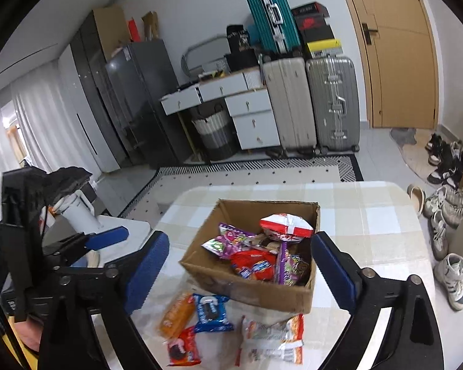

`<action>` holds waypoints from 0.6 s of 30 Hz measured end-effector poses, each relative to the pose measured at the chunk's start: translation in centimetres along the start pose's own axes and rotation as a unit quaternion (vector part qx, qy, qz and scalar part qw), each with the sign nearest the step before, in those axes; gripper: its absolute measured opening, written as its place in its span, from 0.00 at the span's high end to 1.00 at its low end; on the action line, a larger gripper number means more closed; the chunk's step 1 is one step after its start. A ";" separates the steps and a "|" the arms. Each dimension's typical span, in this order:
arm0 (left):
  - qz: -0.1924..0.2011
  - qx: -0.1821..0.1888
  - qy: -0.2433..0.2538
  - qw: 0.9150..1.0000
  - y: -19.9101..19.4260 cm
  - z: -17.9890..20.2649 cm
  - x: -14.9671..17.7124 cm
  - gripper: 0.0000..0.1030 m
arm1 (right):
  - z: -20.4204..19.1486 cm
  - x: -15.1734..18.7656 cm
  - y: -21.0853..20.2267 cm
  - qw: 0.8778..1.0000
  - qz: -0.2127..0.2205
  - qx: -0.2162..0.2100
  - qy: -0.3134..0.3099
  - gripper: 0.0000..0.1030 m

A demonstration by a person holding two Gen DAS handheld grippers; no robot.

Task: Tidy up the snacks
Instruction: 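Withdraw both tools from the box back over the remaining snacks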

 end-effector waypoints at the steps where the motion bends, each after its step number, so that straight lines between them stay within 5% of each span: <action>1: 0.003 0.000 0.000 1.000 -0.7 0.1 0.2 0.22 | -0.4 0.3 -0.8 1.000 0.004 -0.008 -0.003 0.06; 18: 0.057 -0.031 -0.007 0.998 -12.4 1.2 8.2 0.18 | -6.9 8.8 -11.3 0.990 0.098 -0.048 -0.088 0.01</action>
Point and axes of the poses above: each gripper's, at about its wrist camera, not at the fingertips, and y roughly the way its jaws point, z to its right, x to its underside, the point moved 6 cm from there along y, roughly the way its jaws point, and after that the axes turned 13 degrees about y, right-handed, at the moved point
